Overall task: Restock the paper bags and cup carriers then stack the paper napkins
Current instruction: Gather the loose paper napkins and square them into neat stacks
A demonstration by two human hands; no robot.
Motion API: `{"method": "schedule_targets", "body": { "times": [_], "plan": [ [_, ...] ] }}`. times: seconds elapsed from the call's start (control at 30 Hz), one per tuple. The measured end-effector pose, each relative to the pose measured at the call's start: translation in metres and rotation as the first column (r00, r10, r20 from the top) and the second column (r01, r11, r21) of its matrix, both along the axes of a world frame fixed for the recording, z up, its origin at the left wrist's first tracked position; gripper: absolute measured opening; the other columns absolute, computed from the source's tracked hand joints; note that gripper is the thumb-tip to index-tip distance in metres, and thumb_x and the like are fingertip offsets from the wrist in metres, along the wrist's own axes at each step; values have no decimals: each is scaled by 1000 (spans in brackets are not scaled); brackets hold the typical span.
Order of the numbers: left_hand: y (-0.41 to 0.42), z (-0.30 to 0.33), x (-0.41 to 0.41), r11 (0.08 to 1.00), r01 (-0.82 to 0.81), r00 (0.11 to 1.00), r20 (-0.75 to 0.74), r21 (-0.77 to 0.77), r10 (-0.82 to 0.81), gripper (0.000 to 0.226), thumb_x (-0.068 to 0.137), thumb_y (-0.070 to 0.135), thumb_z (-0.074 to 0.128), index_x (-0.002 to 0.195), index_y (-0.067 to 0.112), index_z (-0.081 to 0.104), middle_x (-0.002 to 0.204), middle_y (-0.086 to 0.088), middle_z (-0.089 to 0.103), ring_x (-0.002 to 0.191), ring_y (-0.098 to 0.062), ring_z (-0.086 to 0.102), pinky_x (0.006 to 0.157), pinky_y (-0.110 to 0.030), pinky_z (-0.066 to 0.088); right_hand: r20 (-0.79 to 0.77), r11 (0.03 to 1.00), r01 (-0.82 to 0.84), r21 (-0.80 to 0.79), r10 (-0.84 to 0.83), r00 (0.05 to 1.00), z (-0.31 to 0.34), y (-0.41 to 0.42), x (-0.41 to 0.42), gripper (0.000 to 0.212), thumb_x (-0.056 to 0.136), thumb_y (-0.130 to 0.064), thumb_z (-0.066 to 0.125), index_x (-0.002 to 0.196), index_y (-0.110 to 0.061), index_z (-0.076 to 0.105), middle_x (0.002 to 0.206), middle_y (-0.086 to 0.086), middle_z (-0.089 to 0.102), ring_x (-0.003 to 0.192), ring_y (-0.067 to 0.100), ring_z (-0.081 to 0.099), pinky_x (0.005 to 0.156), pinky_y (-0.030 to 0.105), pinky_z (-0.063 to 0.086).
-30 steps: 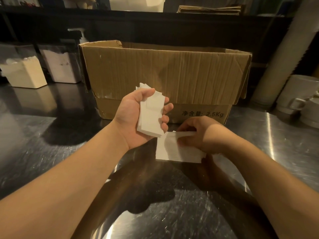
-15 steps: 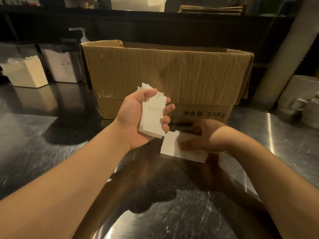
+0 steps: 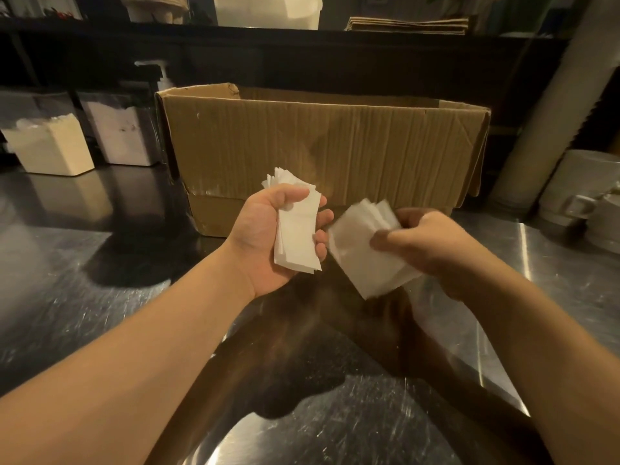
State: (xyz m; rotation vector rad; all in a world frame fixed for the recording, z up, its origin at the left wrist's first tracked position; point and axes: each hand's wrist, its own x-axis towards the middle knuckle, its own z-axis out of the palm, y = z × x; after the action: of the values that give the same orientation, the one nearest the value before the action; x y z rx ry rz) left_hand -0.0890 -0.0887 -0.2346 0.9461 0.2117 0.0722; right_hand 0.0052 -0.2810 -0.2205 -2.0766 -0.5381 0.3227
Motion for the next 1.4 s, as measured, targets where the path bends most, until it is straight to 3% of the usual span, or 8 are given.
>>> {"method": "schedule_targets", "body": {
  "times": [0.13,0.3,0.4,0.57,0.83,0.97,1.27,1.4],
  "plan": [
    [-5,-1,1,996,-72,997,-19,55,73,29,91,27,55,114,12,66,97,-13,64,74,-22,58,71,-34,49,-270,911,42,411,78,960,6,-6,1,49,88,-16,66,134,-16,52,117,8,62,103,29,66,78,37,58],
    [-15,-5,2,998,-54,998,-39,17,55,37,101,36,49,129,20,65,110,-12,75,104,-34,65,85,-43,55,-304,818,-71,571,291,907,0,4,-6,62,66,-11,78,126,-19,60,121,10,68,107,31,70,77,40,59],
    [-18,-7,2,1000,9,1000,0,-25,-9,48,104,44,42,134,16,66,130,-14,71,119,-38,66,105,-51,51,-306,825,-91,558,306,901,-7,11,-15,49,77,-1,76,120,-18,62,118,8,69,107,29,71,77,42,63],
    [-18,-11,2,999,50,998,37,19,-50,53,100,61,45,128,24,70,120,-10,76,104,-31,74,89,-47,60,-291,856,-21,517,198,936,-12,17,-20,39,84,-10,77,118,-19,62,113,7,71,101,26,72,75,41,64],
    [-15,-15,3,989,106,987,110,103,-117,67,78,28,84,140,13,63,135,-19,67,120,-36,67,103,-56,54,-309,846,-22,532,219,925,-10,14,-18,44,85,-10,78,124,-18,62,116,9,73,104,29,73,87,52,61],
    [-15,-15,-1,977,198,962,178,79,-209,37,78,34,74,110,16,83,118,-13,76,110,-32,73,90,-48,62,-359,856,51,514,160,920,-8,13,-16,32,89,-13,75,118,-14,63,111,9,75,98,29,75,85,47,63],
    [-18,-14,6,982,14,999,32,188,-20,59,78,10,70,136,14,62,123,-15,74,114,-35,72,98,-57,57,-404,878,32,478,188,895,-2,12,-15,27,97,-27,66,122,-15,64,111,9,75,96,30,75,79,45,64],
    [-12,-12,6,993,-40,999,30,115,36,45,92,6,65,134,22,61,116,-12,76,109,-35,73,88,-53,62,-483,926,-4,377,201,852,2,5,-10,34,101,-40,55,126,-19,62,119,11,71,103,32,70,84,41,57]
  ]
}}
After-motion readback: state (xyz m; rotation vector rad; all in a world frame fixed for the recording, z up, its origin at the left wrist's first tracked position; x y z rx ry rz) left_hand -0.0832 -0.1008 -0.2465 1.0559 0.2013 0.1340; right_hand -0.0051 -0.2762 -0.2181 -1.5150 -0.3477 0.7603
